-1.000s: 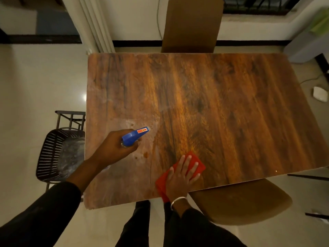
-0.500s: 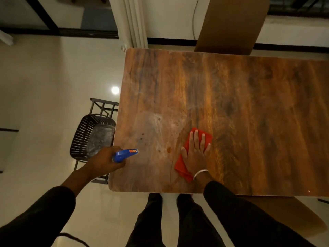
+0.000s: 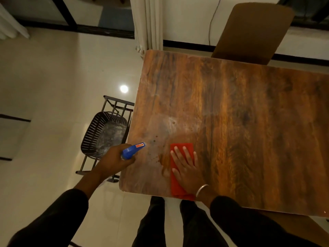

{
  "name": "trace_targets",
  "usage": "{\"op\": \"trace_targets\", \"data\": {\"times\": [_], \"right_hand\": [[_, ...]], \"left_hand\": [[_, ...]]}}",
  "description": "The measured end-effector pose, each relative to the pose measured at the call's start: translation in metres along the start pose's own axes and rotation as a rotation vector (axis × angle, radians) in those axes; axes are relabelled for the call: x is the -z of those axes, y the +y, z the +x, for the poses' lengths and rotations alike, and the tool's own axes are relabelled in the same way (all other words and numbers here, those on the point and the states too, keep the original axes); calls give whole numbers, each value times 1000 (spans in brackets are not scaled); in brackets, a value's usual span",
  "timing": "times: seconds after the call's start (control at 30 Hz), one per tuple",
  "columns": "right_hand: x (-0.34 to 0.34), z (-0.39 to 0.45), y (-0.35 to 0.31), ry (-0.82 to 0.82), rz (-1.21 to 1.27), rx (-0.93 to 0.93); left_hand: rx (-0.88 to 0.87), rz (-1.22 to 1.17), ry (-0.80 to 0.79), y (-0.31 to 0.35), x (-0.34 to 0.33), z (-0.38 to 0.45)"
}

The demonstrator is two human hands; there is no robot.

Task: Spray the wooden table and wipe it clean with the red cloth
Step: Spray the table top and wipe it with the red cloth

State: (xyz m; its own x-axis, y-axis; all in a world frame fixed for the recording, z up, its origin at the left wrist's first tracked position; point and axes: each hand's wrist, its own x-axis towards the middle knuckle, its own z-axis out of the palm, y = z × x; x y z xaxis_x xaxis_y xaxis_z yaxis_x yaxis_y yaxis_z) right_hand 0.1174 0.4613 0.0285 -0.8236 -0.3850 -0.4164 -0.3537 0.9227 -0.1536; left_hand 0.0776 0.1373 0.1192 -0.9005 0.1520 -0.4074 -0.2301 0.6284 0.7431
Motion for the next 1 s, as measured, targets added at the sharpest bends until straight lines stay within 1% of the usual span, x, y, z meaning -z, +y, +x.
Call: {"op": "trace_targets", "data": {"times": [0.1,0.17,0.23,0.33,0.4,0.43,0.47,0.53,0.6,0.67,0.73,0.8,0.83,0.93,1.0], "right_hand": [[24,52,-12,52,13,-200],[35,85,-42,63,29,-228],[33,94,-73,49,38,-126],[5,55,-108,43,-57,122],[-10,20,-107,49,-93,235],[-13,8,-97,32,-88,255],[-13,3,-85,3,-78,251],[-4,14,-60,-20,-77,167],[11,45,-51,12,-45,15],[26,84,-64,56,5,-109],[35,117,-89,66,32,-130],[33,132,-114,71,2,-30],[26,129,-127,73,-25,50],[-9,84,-158,55,-121,360],[-28,49,-154,18,-180,532]], "left_hand": [[36,-23,60,-10,4,-4],[50,-48,91,-16,6,-8],[55,-76,111,-21,8,-10],[93,-99,151,-26,7,-10],[168,-78,198,-27,6,-6],[209,-47,231,-26,7,-4],[210,-30,238,-28,10,-4],[125,-34,205,-31,20,-5],[92,-26,208,-34,27,-9],[110,-33,233,-36,26,-8],[209,-81,249,-36,23,-8],[263,-136,271,-39,22,-10],[248,-169,281,-43,22,-13],[194,-226,301,-43,30,-20],[211,-231,292,-44,33,-18]]}}
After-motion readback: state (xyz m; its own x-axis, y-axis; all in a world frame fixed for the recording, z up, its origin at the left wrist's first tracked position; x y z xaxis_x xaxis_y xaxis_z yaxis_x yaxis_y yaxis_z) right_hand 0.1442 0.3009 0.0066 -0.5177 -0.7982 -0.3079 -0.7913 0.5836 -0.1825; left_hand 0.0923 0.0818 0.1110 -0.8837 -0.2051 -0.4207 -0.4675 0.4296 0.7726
